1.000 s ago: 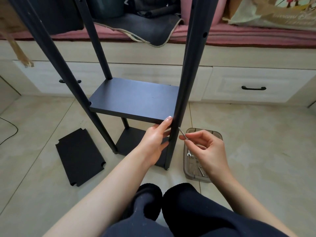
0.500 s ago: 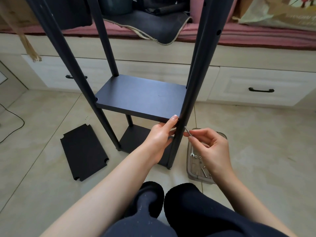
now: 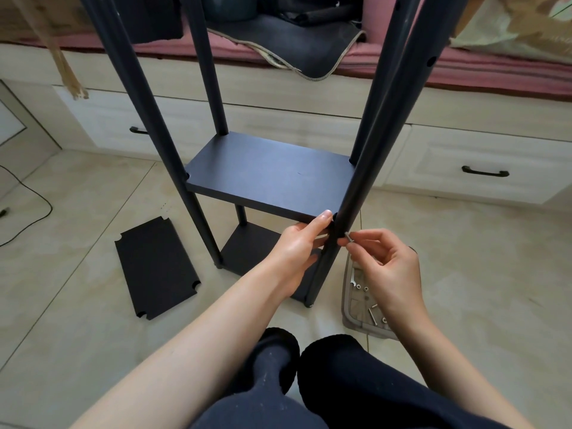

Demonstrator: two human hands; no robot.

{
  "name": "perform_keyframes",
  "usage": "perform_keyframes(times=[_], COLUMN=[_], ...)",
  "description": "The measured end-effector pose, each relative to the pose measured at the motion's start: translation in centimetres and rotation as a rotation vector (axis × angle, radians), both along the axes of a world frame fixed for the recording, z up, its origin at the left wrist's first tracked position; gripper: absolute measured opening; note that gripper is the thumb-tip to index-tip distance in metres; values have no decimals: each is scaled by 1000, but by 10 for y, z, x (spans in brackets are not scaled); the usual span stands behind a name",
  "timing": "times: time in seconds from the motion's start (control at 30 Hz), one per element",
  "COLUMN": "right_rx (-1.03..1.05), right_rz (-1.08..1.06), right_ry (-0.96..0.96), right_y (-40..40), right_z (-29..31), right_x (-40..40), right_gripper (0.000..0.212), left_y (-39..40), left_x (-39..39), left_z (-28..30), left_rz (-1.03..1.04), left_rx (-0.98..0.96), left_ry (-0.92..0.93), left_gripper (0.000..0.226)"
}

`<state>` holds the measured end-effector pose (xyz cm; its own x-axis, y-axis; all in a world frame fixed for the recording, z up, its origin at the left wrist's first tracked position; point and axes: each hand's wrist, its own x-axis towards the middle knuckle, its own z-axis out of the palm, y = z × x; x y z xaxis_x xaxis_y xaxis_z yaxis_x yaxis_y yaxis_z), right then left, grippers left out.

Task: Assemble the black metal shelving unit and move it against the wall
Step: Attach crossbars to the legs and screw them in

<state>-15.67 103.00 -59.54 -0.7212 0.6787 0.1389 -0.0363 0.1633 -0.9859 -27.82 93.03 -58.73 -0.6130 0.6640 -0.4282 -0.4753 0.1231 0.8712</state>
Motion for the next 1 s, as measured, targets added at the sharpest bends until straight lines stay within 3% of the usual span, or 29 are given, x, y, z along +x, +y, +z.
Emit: perform_keyframes(times=[0.73,1.0], right_rx=[371,368], right_rz=[-120,-127], right_ry=[-107,-136], right_y=[-7,-9], right_z=[5,5], right_x=[2,-1], right_gripper=[12,5], left_y=[-2,-3], left_x=[4,4], left_z=[5,7], left_rz=[10,7], left_rx=[-41,-46], left_ry=[24,22], left_gripper=[39,38])
